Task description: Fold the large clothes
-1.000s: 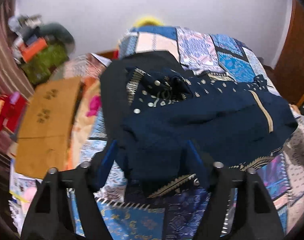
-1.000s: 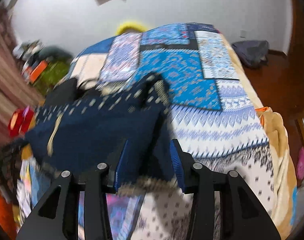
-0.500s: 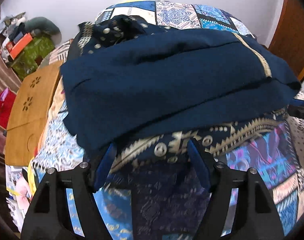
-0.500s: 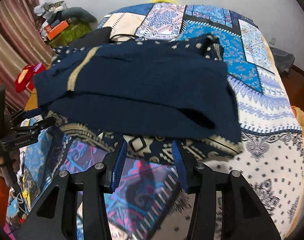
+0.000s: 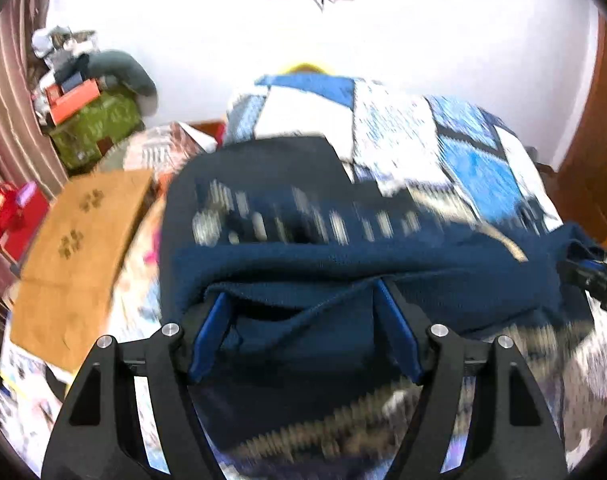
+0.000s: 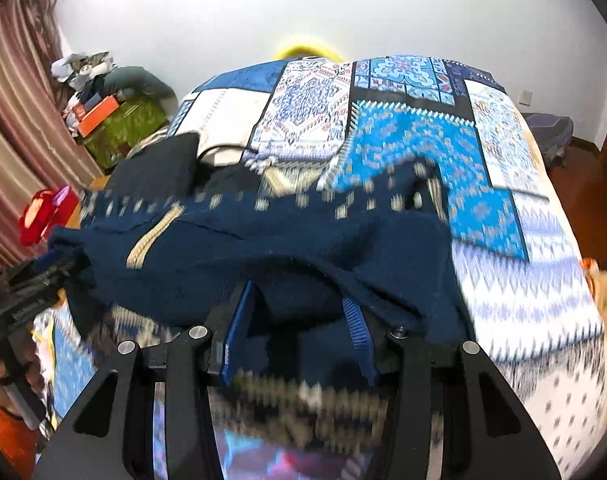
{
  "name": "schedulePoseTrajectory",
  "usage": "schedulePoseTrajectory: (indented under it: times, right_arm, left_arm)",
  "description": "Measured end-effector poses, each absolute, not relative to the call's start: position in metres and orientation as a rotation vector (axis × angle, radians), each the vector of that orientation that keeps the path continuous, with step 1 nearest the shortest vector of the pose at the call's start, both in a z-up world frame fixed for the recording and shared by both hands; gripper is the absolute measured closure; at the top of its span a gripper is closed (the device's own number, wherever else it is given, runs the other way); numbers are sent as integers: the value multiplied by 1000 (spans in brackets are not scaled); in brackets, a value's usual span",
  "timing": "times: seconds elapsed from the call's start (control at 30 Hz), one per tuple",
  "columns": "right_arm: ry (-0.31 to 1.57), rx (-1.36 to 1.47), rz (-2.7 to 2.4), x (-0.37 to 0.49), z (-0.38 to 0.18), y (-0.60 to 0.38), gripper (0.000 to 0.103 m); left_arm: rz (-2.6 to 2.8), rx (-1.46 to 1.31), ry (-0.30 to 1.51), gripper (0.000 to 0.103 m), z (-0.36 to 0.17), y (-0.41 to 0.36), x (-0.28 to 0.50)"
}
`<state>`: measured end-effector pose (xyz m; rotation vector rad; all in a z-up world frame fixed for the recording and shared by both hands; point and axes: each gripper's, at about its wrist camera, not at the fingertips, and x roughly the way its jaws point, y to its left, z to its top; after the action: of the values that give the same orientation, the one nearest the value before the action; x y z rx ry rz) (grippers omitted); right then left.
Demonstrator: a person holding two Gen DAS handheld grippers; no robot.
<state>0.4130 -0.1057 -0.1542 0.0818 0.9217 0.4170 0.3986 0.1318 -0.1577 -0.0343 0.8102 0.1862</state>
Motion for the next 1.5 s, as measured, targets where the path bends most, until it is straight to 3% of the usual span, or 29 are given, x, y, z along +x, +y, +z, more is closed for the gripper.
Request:
schedulePoseTrajectory:
  times: [0.17, 0.27, 0.4, 0.63, 0.77, 1.07, 1.27, 1.5]
  right_arm:
    - [781, 16, 282, 450, -116, -103, 61]
    - [733, 101, 293, 456, -92, -115, 61]
    - [734, 118, 361, 444, -85, -120, 60]
    - [827, 15, 430, 412, -106, -112, 59]
    - [865, -52, 455, 386, -117, -108, 53]
    - [945, -61, 495, 341, -134, -100, 52]
    - [975, -59, 507, 333, -142, -98, 52]
    - [991, -58, 495, 336, -151, -99, 52]
  left_arm:
    - [293, -31, 767, 31, -110, 157, 455]
    - [357, -17, 682, 31, -82, 170, 454]
    - [273, -57, 704, 31, -78, 183, 436]
    - [176, -95, 834, 31, -119, 189, 384]
    - [174, -154, 894, 31, -148, 185, 346]
    - [121, -581, 965, 31, -233, 196, 281]
    - [73, -887, 935, 31, -280, 207, 269]
    - [114, -970, 781, 31, -295, 224, 279]
